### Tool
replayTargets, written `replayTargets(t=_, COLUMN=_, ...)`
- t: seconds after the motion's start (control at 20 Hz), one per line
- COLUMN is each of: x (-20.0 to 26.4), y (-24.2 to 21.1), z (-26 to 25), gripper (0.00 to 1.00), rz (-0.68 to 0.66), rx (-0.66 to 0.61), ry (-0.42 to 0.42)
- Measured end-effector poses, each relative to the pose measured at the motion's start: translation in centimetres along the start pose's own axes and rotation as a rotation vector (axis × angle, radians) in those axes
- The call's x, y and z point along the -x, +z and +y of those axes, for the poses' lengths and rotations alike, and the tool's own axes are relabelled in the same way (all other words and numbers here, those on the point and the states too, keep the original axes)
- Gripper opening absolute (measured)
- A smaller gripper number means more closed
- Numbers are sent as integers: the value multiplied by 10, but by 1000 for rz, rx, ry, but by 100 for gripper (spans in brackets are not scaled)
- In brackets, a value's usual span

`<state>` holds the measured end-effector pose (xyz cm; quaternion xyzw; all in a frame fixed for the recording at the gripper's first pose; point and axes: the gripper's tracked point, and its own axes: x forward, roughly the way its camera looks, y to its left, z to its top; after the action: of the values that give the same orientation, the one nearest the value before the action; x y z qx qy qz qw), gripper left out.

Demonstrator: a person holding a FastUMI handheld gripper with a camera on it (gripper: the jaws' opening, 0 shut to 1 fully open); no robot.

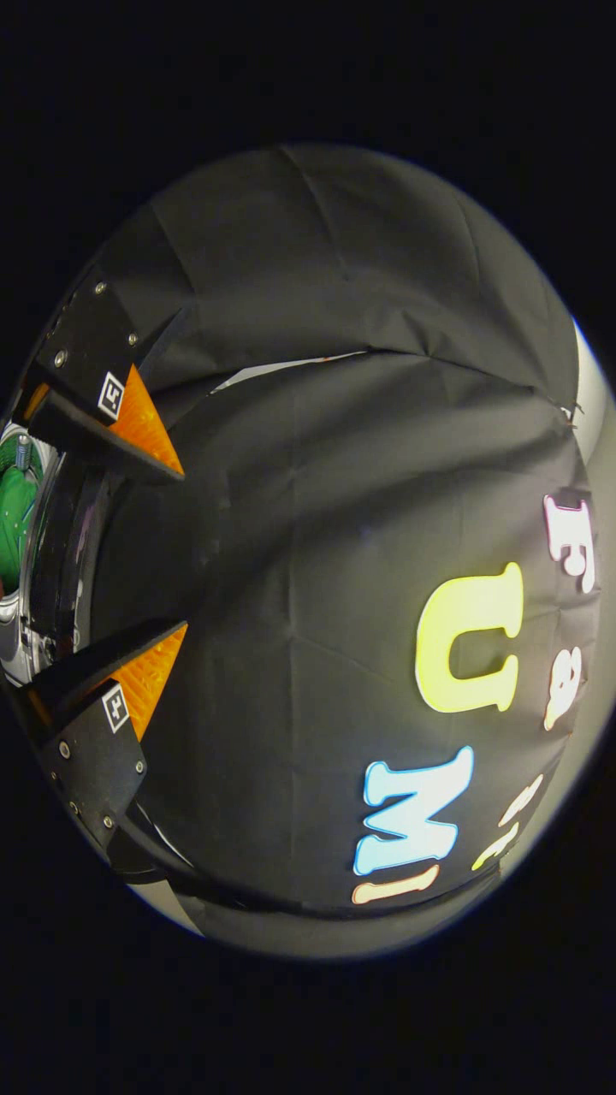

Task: Put the clothes into the washing machine and then close the washing machine lid.

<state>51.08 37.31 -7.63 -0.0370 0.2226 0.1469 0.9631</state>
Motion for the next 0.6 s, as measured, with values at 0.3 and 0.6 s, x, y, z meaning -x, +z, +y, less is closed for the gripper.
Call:
replayTargets(t=0.3, x=13, y=-9, z=-7, gripper=97, rz=24, rx=-66, ry=-28)
replayTargets(t=0.6, x=48, y=-20, z=3, gripper=94, rz=-11, rx=-81, ry=28)
